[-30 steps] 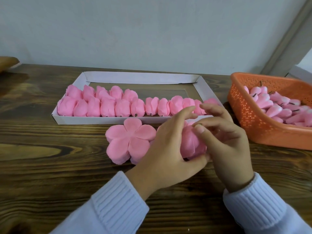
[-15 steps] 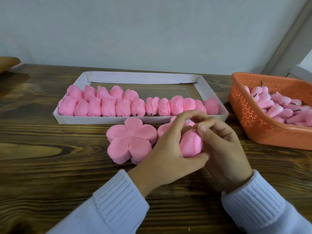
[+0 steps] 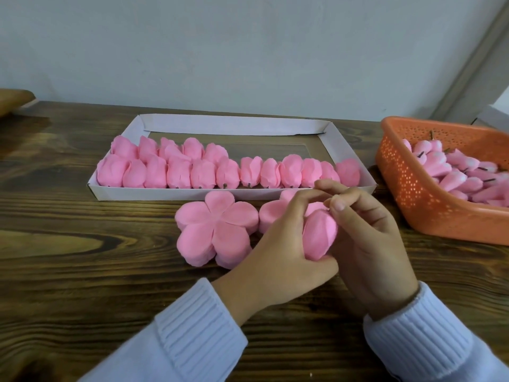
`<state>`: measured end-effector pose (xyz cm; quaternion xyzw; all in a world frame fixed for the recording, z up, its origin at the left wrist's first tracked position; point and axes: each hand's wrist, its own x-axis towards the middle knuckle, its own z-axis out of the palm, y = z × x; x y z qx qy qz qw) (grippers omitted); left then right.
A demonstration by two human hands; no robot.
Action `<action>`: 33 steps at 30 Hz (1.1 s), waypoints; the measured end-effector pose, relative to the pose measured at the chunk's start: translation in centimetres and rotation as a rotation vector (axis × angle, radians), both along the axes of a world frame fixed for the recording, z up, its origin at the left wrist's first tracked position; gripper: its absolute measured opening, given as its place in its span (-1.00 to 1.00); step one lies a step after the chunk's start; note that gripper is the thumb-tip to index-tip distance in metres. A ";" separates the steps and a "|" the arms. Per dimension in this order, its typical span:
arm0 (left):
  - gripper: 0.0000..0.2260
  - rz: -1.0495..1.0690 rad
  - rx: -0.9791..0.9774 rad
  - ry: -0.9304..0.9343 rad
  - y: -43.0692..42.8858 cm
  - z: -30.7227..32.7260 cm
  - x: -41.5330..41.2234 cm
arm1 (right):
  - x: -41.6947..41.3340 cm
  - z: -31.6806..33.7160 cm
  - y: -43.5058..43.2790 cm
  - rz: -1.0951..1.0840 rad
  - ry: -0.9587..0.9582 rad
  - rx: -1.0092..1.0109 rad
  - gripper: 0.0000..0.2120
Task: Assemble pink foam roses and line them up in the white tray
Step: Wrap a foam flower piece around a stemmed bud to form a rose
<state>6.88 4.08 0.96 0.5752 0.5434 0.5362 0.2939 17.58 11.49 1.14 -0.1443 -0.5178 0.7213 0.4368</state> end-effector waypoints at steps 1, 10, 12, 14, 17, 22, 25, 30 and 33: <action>-0.41 0.001 0.003 -0.015 0.0 0.1 0.1 | 0.0 0.1 0.0 0.002 0.004 -0.003 -0.86; -0.46 0.091 0.001 -0.161 0.3 -0.4 0.5 | -0.2 0.2 -0.3 0.083 -0.105 0.120 -0.27; -0.29 0.156 0.015 -0.159 0.5 -0.5 0.8 | -0.4 -0.1 -0.8 0.098 -0.209 0.197 -0.20; -0.25 0.261 0.046 -0.174 0.9 -0.5 1.3 | -0.6 -0.3 -1.4 0.092 -0.285 0.290 -0.36; -0.25 0.333 0.077 -0.135 1.1 -0.8 1.5 | -0.8 -0.4 -1.8 0.072 -0.284 0.360 -0.72; -0.12 0.132 0.025 0.077 0.6 -1.1 0.1 | -0.8 -0.6 -1.5 -0.113 -0.180 0.304 -0.87; -0.14 -0.020 0.015 0.036 0.5 -0.4 -0.8 | -0.4 -0.4 -0.9 -0.189 -0.085 0.228 -0.89; -0.32 0.147 0.069 -0.094 0.3 1.2 -3.4 | 0.1 -0.3 0.4 -0.186 -0.018 0.023 -0.88; -0.51 0.308 0.096 -0.088 0.2 1.8 -5.5 | 0.1 -0.4 0.6 -0.177 -0.060 0.007 -0.81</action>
